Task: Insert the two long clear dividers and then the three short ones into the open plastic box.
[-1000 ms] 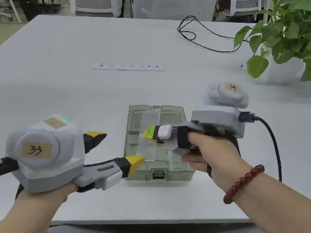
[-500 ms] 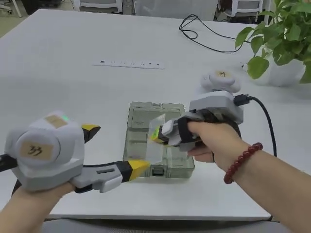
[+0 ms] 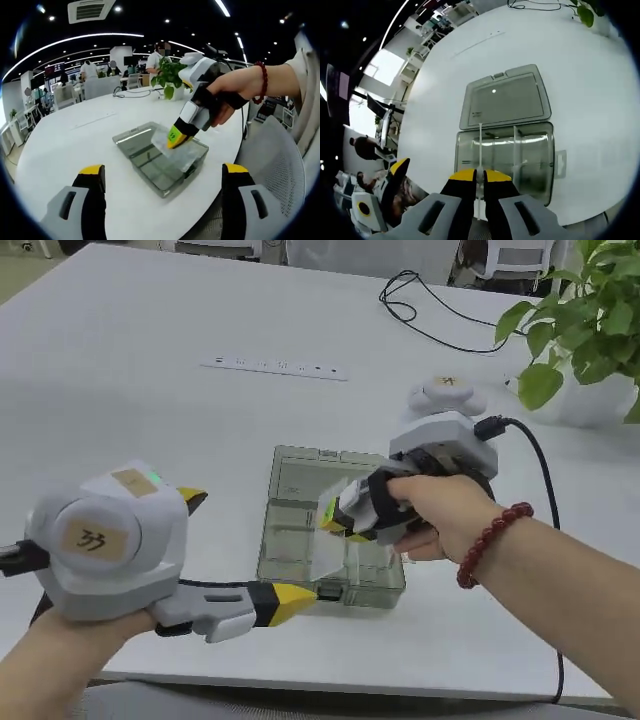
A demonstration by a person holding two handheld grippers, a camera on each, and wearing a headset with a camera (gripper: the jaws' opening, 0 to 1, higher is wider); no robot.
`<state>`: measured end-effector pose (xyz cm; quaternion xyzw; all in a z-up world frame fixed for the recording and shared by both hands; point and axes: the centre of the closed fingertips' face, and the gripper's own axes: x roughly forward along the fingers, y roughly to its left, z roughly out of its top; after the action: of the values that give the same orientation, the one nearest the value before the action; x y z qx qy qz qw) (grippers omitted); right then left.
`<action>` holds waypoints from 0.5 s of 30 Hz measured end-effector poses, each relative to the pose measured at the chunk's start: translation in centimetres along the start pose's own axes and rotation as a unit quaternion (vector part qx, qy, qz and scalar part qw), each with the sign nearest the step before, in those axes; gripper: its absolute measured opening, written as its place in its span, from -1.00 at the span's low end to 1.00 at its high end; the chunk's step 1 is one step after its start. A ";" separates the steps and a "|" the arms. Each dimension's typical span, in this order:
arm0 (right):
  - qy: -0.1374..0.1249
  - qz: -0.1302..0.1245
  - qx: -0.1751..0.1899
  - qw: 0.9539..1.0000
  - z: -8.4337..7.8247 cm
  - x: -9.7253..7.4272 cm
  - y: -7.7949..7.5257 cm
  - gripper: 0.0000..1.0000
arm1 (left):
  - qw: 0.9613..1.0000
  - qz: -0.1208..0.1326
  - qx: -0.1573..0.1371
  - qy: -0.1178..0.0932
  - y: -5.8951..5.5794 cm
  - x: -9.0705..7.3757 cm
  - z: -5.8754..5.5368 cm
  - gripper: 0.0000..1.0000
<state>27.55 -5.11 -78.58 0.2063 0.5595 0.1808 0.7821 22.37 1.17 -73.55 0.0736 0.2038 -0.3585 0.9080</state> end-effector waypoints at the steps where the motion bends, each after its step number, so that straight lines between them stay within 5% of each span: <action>1: 0.001 -0.002 -0.001 1.000 0.1 0.1 -0.1 -0.87 | 1.000 -0.001 0.001 -0.001 0.0 0.0 0.0 1.00; 15: 0.036 -0.021 0.008 0.999 -0.5 1.3 -0.3 -0.87 | 1.000 -0.003 0.009 0.000 0.2 0.3 0.2 1.00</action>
<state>27.55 -4.62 -79.96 0.1945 0.5932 0.1674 0.7630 22.78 1.12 -73.51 0.0814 0.2009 -0.3631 0.9062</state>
